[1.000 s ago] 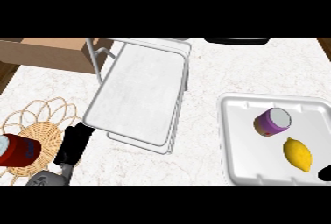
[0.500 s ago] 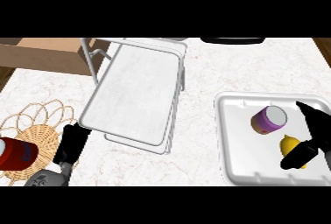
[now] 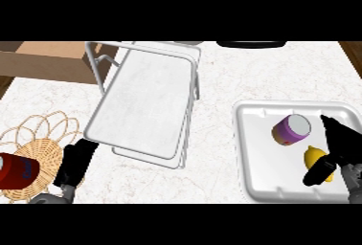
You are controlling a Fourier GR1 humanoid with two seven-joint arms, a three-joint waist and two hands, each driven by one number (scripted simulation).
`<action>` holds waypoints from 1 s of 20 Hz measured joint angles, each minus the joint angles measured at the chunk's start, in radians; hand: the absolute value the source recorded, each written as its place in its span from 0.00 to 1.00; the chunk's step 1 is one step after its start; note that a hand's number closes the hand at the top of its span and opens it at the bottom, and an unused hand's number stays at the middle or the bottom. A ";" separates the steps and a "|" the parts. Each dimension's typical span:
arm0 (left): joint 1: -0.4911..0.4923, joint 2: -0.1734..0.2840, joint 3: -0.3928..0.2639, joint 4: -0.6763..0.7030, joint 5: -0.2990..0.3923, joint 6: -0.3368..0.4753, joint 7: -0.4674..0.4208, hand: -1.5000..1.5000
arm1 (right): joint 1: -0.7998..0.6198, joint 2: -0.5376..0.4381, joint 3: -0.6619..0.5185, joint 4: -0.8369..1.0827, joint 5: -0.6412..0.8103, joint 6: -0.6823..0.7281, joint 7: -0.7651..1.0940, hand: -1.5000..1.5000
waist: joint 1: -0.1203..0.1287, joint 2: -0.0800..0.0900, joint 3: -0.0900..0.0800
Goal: Pick the lemon from the tray and place it in the tiered shelf
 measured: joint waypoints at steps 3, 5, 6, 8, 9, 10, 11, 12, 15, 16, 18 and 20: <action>0.000 -0.007 0.001 -0.015 -0.004 -0.005 0.026 0.50 | 0.001 0.026 0.004 0.037 0.041 0.005 -0.008 0.00 | 0.000 0.001 0.000; 0.006 -0.006 0.009 -0.020 -0.008 -0.011 0.028 0.50 | -0.003 0.036 -0.007 0.050 0.046 0.018 -0.013 0.00 | -0.001 0.001 0.000; 0.011 -0.009 0.011 -0.023 -0.014 -0.011 0.028 0.50 | -0.003 0.039 -0.016 0.054 0.049 0.024 -0.018 0.00 | -0.002 0.001 0.000; 0.022 -0.013 0.012 -0.035 -0.018 -0.012 0.033 0.50 | 0.011 0.039 -0.023 0.059 0.061 0.029 -0.029 0.00 | -0.003 0.001 -0.001; 0.013 -0.014 0.021 -0.021 -0.017 -0.022 0.027 0.50 | 0.020 0.043 -0.024 0.057 0.069 0.030 -0.032 0.00 | -0.004 0.000 0.000; 0.012 -0.018 0.024 -0.015 -0.018 -0.026 0.020 0.50 | 0.022 0.054 -0.023 0.076 0.082 0.030 -0.039 0.00 | -0.004 0.000 0.000; 0.008 -0.011 0.039 -0.010 -0.011 -0.037 0.020 0.50 | 0.025 0.055 -0.030 0.093 0.089 0.032 -0.051 0.00 | -0.004 0.001 0.000; 0.008 -0.018 0.040 -0.010 -0.016 -0.038 0.022 0.50 | 0.030 0.069 -0.031 0.100 0.103 0.031 -0.055 0.00 | -0.004 0.001 0.000; 0.016 -0.029 0.043 -0.020 -0.030 -0.039 0.020 0.50 | 0.038 0.096 -0.038 0.123 0.133 0.034 -0.064 0.00 | -0.004 0.000 0.000; 0.014 -0.034 0.049 -0.008 -0.034 -0.042 0.011 0.50 | 0.038 0.097 -0.044 0.119 0.137 0.040 -0.064 0.00 | -0.004 0.000 0.001; 0.026 -0.032 0.054 -0.023 -0.038 -0.052 0.014 0.50 | 0.023 0.112 -0.057 0.158 0.150 0.050 -0.079 0.00 | -0.003 0.000 0.000; 0.024 -0.046 0.049 -0.035 -0.055 -0.040 0.033 0.50 | 0.027 0.125 -0.063 0.190 0.169 0.055 -0.096 0.00 | -0.003 0.001 0.000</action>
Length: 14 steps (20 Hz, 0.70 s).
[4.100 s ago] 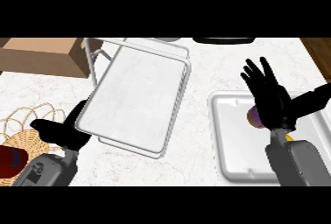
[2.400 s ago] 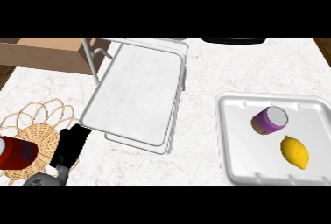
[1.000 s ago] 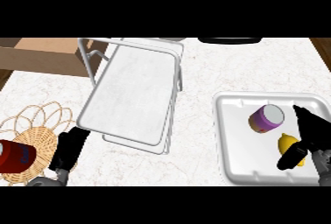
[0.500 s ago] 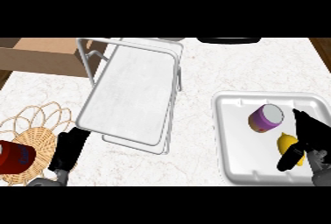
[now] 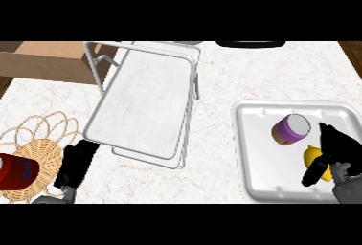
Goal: Pick the lemon from the tray and place it in the tiered shelf
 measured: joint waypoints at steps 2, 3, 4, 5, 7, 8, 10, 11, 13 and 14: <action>-0.007 0.000 0.015 0.001 -0.001 -0.013 0.013 0.50 | 0.013 0.007 -0.016 0.011 0.016 0.007 -0.013 0.00 | -0.001 0.001 -0.001; -0.006 0.000 0.023 0.000 0.001 -0.022 0.017 0.50 | 0.016 0.016 -0.020 0.029 0.029 0.008 -0.022 0.00 | -0.001 0.001 -0.001; 0.003 0.002 0.033 0.000 0.001 -0.034 0.011 0.50 | 0.020 0.022 -0.032 0.032 0.039 0.012 -0.031 1.00 | -0.002 0.001 -0.001; 0.015 -0.001 0.037 -0.009 -0.004 -0.038 0.007 0.50 | 0.021 0.037 -0.039 0.044 0.050 0.013 -0.038 1.00 | -0.001 0.000 -0.002; 0.004 -0.017 0.041 -0.004 -0.022 -0.035 0.021 0.50 | 0.020 0.054 -0.052 0.057 0.068 0.023 -0.059 1.00 | -0.001 -0.002 -0.006; 0.004 -0.017 0.047 0.000 -0.026 -0.039 0.015 0.50 | 0.022 0.060 -0.047 0.055 0.083 0.026 -0.066 1.00 | -0.002 -0.003 -0.008; 0.005 -0.025 0.052 0.004 -0.034 -0.046 0.006 0.50 | 0.012 0.073 -0.053 0.080 0.104 0.027 -0.100 1.00 | -0.002 -0.006 -0.010; 0.005 -0.027 0.059 0.007 -0.036 -0.053 0.003 0.50 | 0.013 0.076 -0.063 0.084 0.114 0.027 -0.117 1.00 | -0.002 -0.006 -0.010; -0.004 -0.028 0.072 0.005 -0.039 -0.065 0.018 0.50 | 0.003 0.093 -0.070 0.098 0.139 0.032 -0.127 1.00 | -0.003 -0.006 -0.013; 0.001 -0.036 0.071 0.014 -0.048 -0.065 0.003 0.50 | 0.010 0.094 -0.077 0.092 0.146 0.032 -0.137 1.00 | -0.003 -0.007 -0.012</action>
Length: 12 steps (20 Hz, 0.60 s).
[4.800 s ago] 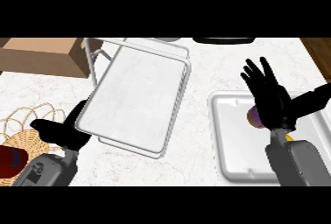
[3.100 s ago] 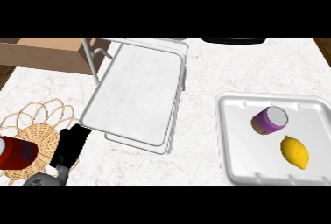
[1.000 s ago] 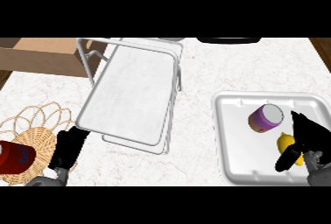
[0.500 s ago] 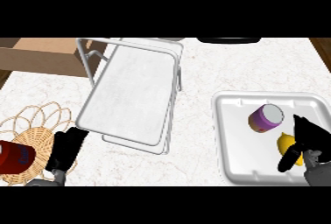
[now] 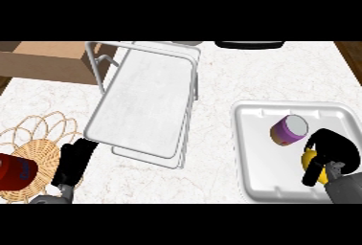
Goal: Pick the lemon from the tray and place it in the tiered shelf
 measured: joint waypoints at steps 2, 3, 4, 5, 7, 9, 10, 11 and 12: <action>0.009 -0.016 -0.001 -0.005 -0.015 0.006 -0.015 0.50 | -0.003 0.012 -0.003 0.005 0.033 -0.005 -0.006 1.00 | 0.000 -0.001 0.000; 0.014 -0.018 0.000 -0.006 -0.020 0.005 -0.021 0.50 | -0.016 0.019 -0.007 0.003 0.045 0.001 0.002 1.00 | 0.000 0.000 0.002; 0.014 -0.019 0.006 -0.001 -0.022 0.001 -0.029 0.50 | -0.005 0.022 -0.009 0.001 0.062 -0.018 -0.009 1.00 | 0.000 -0.001 0.001; 0.006 -0.027 0.007 -0.010 -0.025 0.006 -0.006 0.50 | -0.003 0.028 -0.014 -0.001 0.078 -0.027 -0.011 1.00 | 0.000 -0.001 0.001; -0.018 -0.037 0.014 0.013 -0.032 0.000 0.002 0.50 | -0.006 0.034 -0.020 -0.014 0.108 -0.027 -0.005 1.00 | -0.002 0.001 0.004; -0.023 -0.039 0.010 0.008 -0.034 -0.003 0.012 0.50 | -0.037 0.025 0.015 -0.032 0.109 -0.009 -0.088 1.00 | 0.009 0.005 0.007; -0.029 -0.042 0.005 0.012 -0.035 -0.007 0.010 0.50 | -0.059 0.024 0.045 -0.047 0.104 0.006 -0.148 1.00 | 0.020 0.008 0.009; -0.034 -0.044 0.000 0.010 -0.036 -0.011 0.011 0.50 | -0.082 0.022 0.075 -0.064 0.095 0.021 -0.216 1.00 | 0.036 0.011 0.010; -0.039 -0.048 -0.007 0.010 -0.037 -0.015 0.011 0.50 | -0.106 0.022 0.107 -0.085 0.086 0.036 -0.286 1.00 | 0.055 0.015 0.011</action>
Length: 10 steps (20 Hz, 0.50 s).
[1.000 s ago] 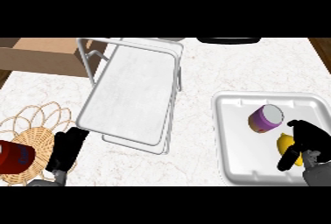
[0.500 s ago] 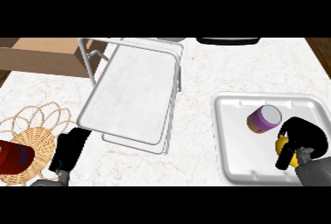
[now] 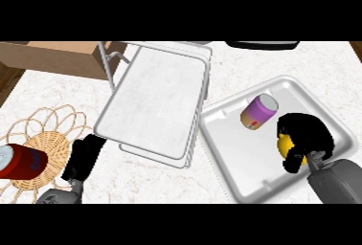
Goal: Pick the lemon from the tray and place it in the tiered shelf
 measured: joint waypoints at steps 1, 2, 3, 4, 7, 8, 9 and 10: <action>-0.006 -0.001 -0.006 0.000 -0.001 -0.006 0.000 0.50 | -0.026 0.002 0.033 -0.023 -0.009 0.015 -0.069 1.00 | 0.022 0.003 0.001; -0.012 -0.003 -0.013 0.001 -0.005 -0.010 0.001 0.50 | -0.052 -0.001 0.061 -0.045 -0.019 0.029 -0.142 1.00 | 0.033 0.006 0.002; -0.014 -0.003 -0.016 0.001 -0.005 -0.015 -0.001 0.50 | -0.076 -0.006 0.083 -0.065 -0.033 0.043 -0.216 1.00 | 0.042 0.007 0.002; -0.015 -0.001 -0.016 0.003 -0.006 -0.015 0.000 0.50 | -0.099 -0.015 0.096 -0.084 -0.053 0.054 -0.293 1.00 | 0.042 0.007 0.003; -0.009 0.003 -0.010 0.002 -0.004 -0.016 -0.002 0.50 | -0.168 -0.065 0.082 -0.110 -0.121 0.072 -0.524 1.00 | 0.030 0.006 0.004; -0.006 0.009 -0.006 0.002 -0.002 -0.020 -0.004 0.50 | -0.195 -0.086 0.061 -0.106 -0.145 0.075 -0.597 1.00 | 0.024 0.006 0.004; -0.004 0.008 -0.005 0.002 -0.005 -0.016 -0.003 0.50 | -0.224 -0.103 0.038 -0.096 -0.166 0.077 -0.666 1.00 | 0.018 0.005 0.004; -0.003 0.012 0.000 0.002 -0.001 -0.020 -0.003 0.50 | -0.254 -0.122 0.008 -0.084 -0.192 0.081 -0.731 1.00 | 0.011 0.005 0.004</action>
